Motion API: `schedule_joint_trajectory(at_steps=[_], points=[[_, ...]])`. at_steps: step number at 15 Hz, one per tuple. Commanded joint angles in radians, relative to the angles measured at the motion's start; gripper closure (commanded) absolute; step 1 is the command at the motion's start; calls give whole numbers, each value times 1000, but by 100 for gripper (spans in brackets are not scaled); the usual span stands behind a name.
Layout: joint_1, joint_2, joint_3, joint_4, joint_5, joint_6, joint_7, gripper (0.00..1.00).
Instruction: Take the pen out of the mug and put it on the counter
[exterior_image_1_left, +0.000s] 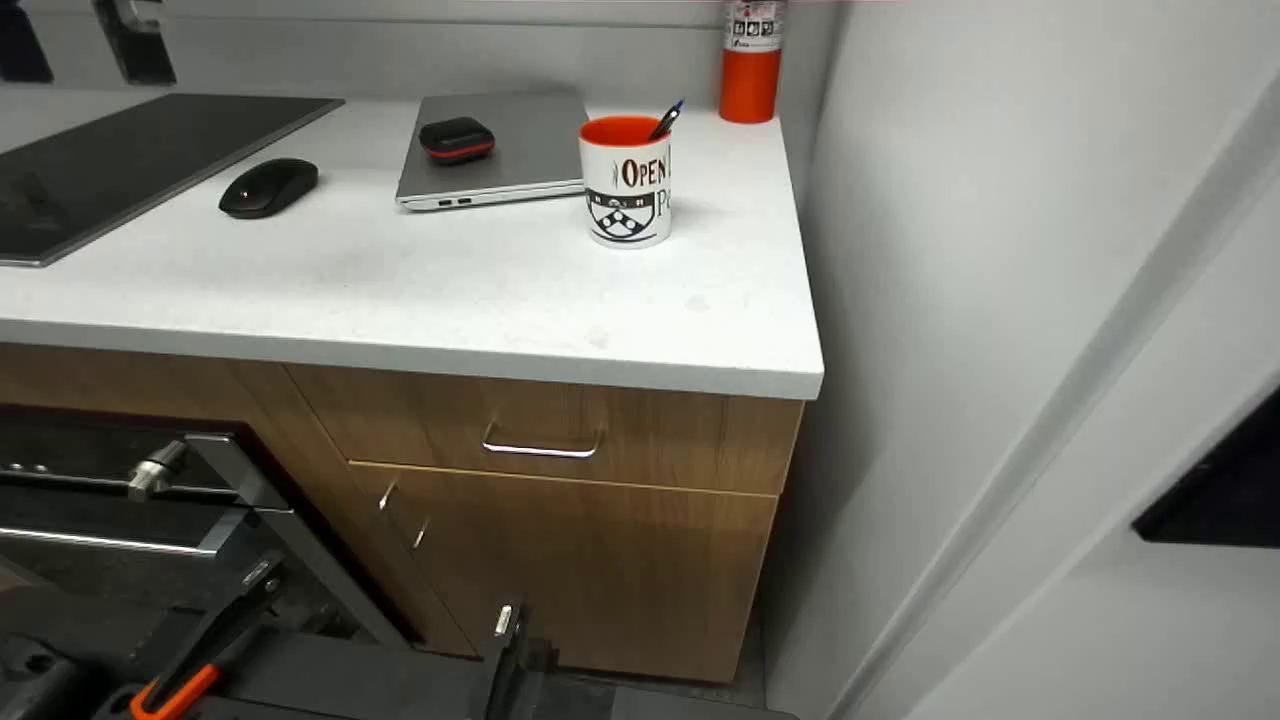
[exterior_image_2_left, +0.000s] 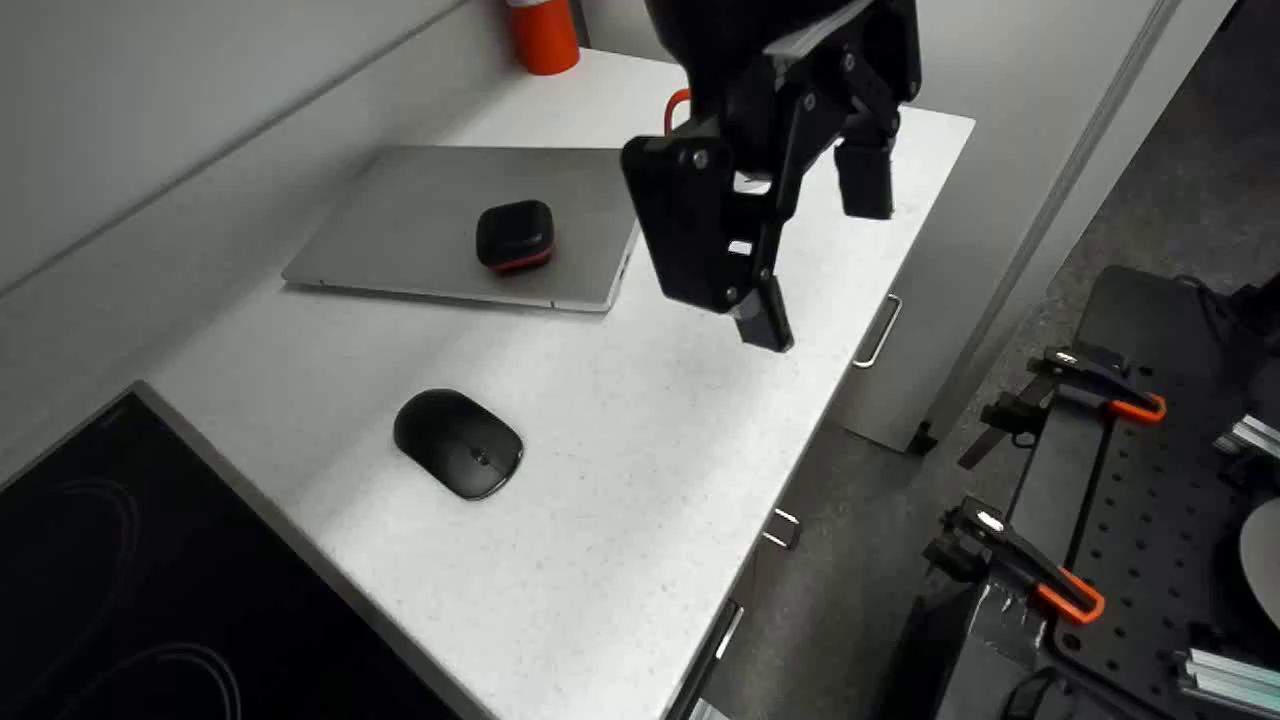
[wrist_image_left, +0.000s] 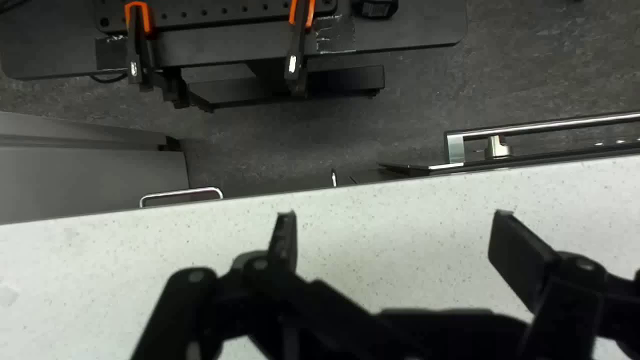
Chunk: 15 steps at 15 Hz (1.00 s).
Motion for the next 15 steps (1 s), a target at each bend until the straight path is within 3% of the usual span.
schedule_joint_trajectory(at_steps=[1, 6, 13, 15], points=[[13, 1, -12, 1, -3, -1, 2, 0], [-7, -15, -42, -15, -14, 44, -41, 0], [-151, -34, -244, -78, -35, 256, -116, 0], [-175, -36, -276, -81, -13, 264, -111, 0]])
